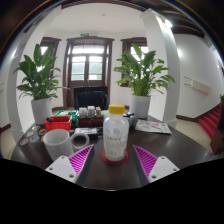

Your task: Pour water

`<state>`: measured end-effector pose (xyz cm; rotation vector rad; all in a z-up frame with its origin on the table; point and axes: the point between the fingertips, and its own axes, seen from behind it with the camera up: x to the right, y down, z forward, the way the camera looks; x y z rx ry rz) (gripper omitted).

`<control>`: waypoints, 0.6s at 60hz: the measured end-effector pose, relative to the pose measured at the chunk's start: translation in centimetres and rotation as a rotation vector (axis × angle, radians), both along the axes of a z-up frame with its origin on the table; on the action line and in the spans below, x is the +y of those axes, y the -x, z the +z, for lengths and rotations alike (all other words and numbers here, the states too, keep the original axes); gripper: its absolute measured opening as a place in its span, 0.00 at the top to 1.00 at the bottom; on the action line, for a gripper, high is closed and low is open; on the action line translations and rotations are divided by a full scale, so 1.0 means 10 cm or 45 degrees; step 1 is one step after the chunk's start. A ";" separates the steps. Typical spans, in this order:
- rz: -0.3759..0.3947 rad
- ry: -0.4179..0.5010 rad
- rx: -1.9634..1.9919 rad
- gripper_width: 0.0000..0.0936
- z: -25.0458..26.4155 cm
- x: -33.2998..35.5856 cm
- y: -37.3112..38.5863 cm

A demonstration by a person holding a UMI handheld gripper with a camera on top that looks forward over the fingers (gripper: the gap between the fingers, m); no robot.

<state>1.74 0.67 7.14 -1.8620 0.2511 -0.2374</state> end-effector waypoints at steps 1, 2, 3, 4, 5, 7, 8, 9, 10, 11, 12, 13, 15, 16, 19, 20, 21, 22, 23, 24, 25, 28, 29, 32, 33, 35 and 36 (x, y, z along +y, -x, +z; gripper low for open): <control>-0.006 0.005 -0.005 0.19 0.00 -0.08 0.02; -0.003 0.012 -0.008 0.19 0.00 -0.17 0.03; -0.003 0.018 -0.015 0.19 0.00 -0.25 0.06; -0.002 0.024 -0.019 0.19 0.01 -0.33 0.09; -0.001 0.031 -0.023 0.19 0.02 -0.41 0.12; 0.011 0.051 -0.022 0.19 0.03 -0.55 0.20; 0.025 0.062 -0.018 0.19 0.03 -0.61 0.25; 0.044 0.071 -0.011 0.19 0.04 -0.67 0.32; 0.064 0.077 -0.002 0.19 0.07 -0.73 0.38; 0.087 0.079 0.007 0.19 0.10 -0.78 0.42; 0.111 0.082 0.015 0.19 0.14 -0.85 0.48; 0.131 0.085 0.024 0.19 0.17 -0.89 0.53; 0.166 0.093 0.043 0.19 0.24 -0.99 0.64; 0.183 0.096 0.047 0.19 0.28 -1.02 0.68; 0.225 0.099 0.043 0.19 0.41 -1.11 0.81; 0.235 0.097 0.041 0.19 0.47 -1.16 0.85; 0.242 0.093 0.038 0.19 0.51 -1.19 0.87; 0.247 0.089 0.033 0.19 0.57 -1.22 0.90; 0.250 0.085 0.027 0.19 0.61 -1.25 0.91; 0.254 0.081 0.022 0.19 0.66 -1.28 0.93; 0.259 0.078 0.018 0.19 0.70 -1.30 0.95; 0.279 0.056 0.009 0.19 0.84 -1.33 1.02; 0.281 0.048 0.010 0.19 0.88 -1.35 1.04; 0.291 0.028 0.024 0.19 0.98 -1.38 1.11; 0.296 0.021 0.026 0.19 1.02 -1.38 1.13; 0.307 0.005 0.025 0.19 1.10 -1.39 1.14; 0.309 -0.001 0.022 0.19 1.13 -1.39 1.15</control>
